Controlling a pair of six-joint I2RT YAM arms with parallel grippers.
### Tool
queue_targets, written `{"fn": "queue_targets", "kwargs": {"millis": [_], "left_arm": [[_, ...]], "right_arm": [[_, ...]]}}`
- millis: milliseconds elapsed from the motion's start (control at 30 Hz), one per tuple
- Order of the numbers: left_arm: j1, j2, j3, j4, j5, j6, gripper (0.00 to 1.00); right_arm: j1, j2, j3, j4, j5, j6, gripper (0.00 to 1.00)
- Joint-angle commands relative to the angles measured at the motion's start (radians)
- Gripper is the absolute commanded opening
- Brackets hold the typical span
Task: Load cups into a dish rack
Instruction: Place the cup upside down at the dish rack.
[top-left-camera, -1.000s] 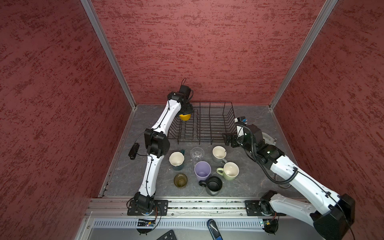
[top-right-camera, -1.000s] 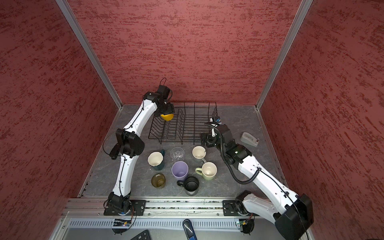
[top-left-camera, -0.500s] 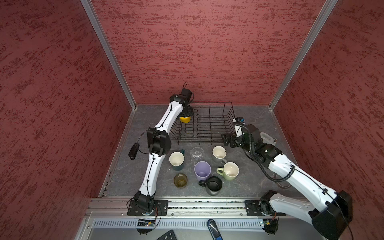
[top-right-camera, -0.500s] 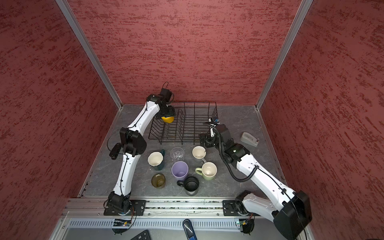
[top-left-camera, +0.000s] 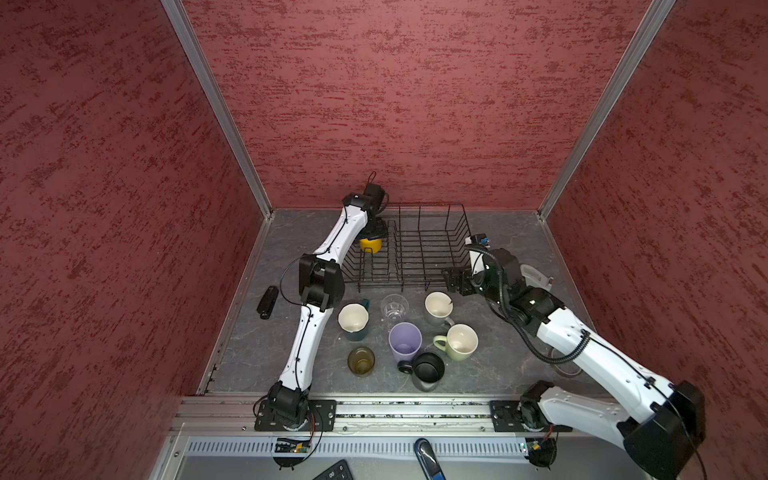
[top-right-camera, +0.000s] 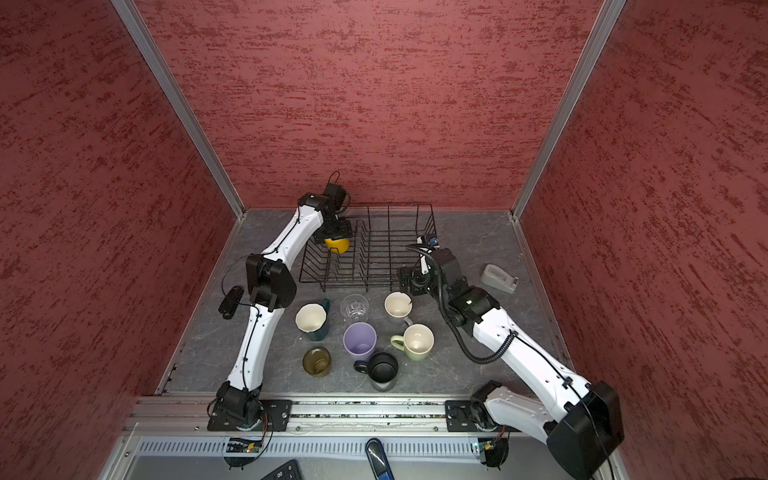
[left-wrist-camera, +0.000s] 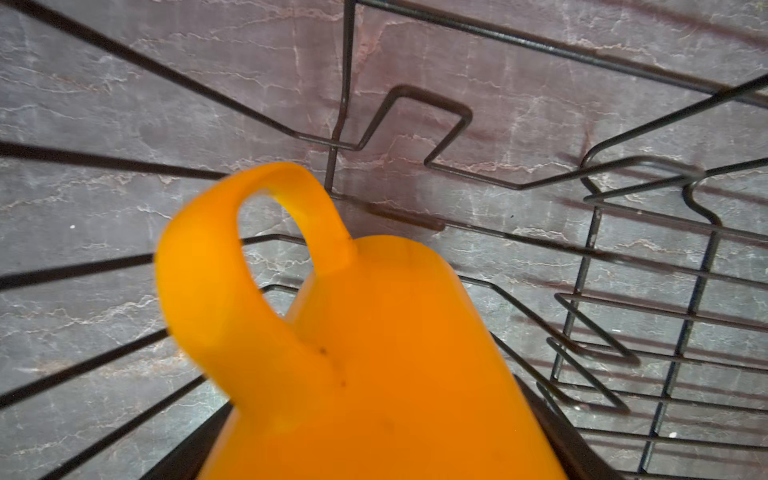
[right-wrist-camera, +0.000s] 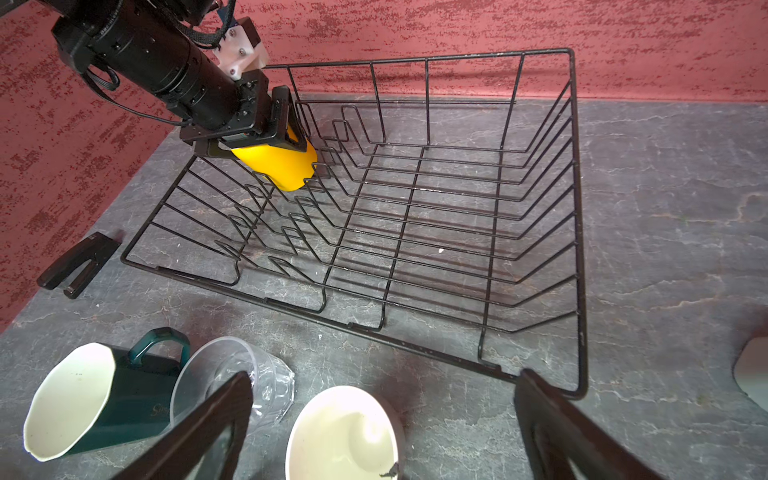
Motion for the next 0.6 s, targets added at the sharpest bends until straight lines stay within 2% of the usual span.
{"fn": "queue_targets", "kwargs": {"millis": [0,67,200,300,400,567], "left_arm": [[0.0,-0.002,0.005,0.01,0.015,0.013,0.58],[0.002,-0.003,0.003,0.012,0.016,0.019,0.66],[0.002,-0.005,0.002,0.012,0.013,0.031,0.74],[0.002,-0.006,0.0,0.011,0.009,0.036,0.84],[0.001,-0.009,-0.003,0.011,0.005,0.038,0.88],[0.001,-0.021,-0.015,0.019,0.003,0.043,1.0]], "right_arm": [[-0.009,0.0,-0.011,0.022,-0.016,0.008,0.99],[-0.009,0.001,-0.01,0.021,-0.017,0.008,0.99],[-0.01,0.003,-0.012,0.023,-0.019,0.01,0.99],[-0.009,0.003,-0.011,0.024,-0.021,0.012,0.99],[-0.009,0.003,-0.01,0.024,-0.024,0.011,0.99],[-0.01,0.003,-0.012,0.023,-0.024,0.013,0.99]]}}
